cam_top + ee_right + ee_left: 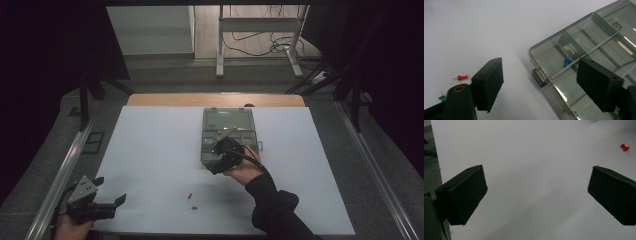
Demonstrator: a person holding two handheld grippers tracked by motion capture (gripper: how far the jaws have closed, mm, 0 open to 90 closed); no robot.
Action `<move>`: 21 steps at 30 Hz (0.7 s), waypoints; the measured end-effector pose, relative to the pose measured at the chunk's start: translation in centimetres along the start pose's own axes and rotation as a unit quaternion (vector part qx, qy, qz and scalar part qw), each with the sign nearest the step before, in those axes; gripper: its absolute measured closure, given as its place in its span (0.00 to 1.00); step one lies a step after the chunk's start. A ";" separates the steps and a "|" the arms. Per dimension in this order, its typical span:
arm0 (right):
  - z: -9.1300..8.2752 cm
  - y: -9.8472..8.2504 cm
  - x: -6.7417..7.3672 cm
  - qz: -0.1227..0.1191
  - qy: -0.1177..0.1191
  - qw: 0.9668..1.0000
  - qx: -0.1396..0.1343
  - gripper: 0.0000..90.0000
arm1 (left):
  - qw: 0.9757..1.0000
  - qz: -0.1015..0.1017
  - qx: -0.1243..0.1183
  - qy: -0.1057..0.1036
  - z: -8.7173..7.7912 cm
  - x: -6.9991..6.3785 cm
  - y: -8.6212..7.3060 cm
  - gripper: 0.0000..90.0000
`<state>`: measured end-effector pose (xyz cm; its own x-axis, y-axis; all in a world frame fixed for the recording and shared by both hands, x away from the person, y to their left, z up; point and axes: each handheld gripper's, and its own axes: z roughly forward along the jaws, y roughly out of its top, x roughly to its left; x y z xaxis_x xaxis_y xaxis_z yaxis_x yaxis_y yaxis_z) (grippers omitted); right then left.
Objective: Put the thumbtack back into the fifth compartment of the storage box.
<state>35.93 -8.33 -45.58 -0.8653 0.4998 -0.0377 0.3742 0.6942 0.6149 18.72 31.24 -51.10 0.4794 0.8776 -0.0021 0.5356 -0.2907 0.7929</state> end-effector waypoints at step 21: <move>-0.5 -2.3 3.5 -0.020 0.008 1.000 -0.006 0.00 | 1.000 0.000 0.001 0.000 0.0 0.0 0.0 0.03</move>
<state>31.88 -8.45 -46.76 -0.8842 0.4645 -0.0501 0.3362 0.7070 0.6222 18.71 31.22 -51.10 0.4790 0.8778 -0.0014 0.5362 -0.2913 0.7922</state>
